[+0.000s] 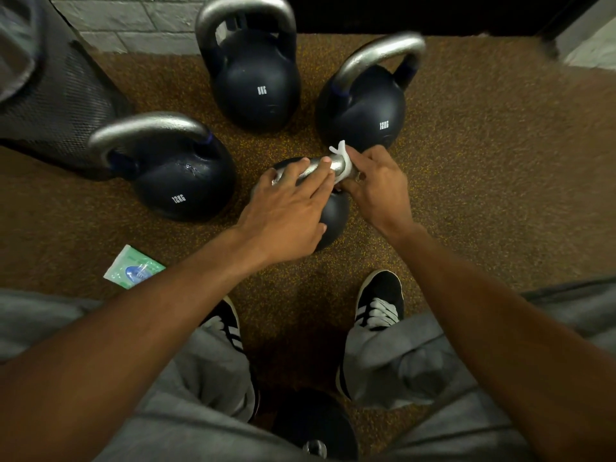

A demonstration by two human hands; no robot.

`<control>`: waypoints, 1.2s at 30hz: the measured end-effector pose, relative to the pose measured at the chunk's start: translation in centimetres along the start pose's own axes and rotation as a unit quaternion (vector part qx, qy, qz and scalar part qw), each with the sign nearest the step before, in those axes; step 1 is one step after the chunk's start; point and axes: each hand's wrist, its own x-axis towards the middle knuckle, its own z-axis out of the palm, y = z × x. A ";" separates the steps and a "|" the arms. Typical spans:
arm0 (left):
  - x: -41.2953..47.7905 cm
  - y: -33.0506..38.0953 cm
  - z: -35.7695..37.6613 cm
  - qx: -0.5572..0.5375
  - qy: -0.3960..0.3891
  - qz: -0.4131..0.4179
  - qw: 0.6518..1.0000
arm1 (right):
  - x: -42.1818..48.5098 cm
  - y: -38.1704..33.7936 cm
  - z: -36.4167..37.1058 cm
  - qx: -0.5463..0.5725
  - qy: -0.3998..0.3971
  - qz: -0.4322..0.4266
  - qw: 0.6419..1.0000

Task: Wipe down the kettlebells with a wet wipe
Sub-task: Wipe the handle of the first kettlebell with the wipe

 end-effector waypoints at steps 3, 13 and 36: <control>0.0 0.0 0.1 -0.001 0.000 -0.001 1.000 | 0.1 0.4 0.6 0.010 -0.021 0.041 0.999; 0.1 0.2 0.0 0.004 0.008 0.002 1.000 | -0.5 0.9 2.0 -0.015 -0.039 0.037 0.998; 0.0 0.0 -0.5 -0.005 0.003 0.002 1.000 | 2.8 -0.4 -2.1 0.185 -0.132 0.071 0.971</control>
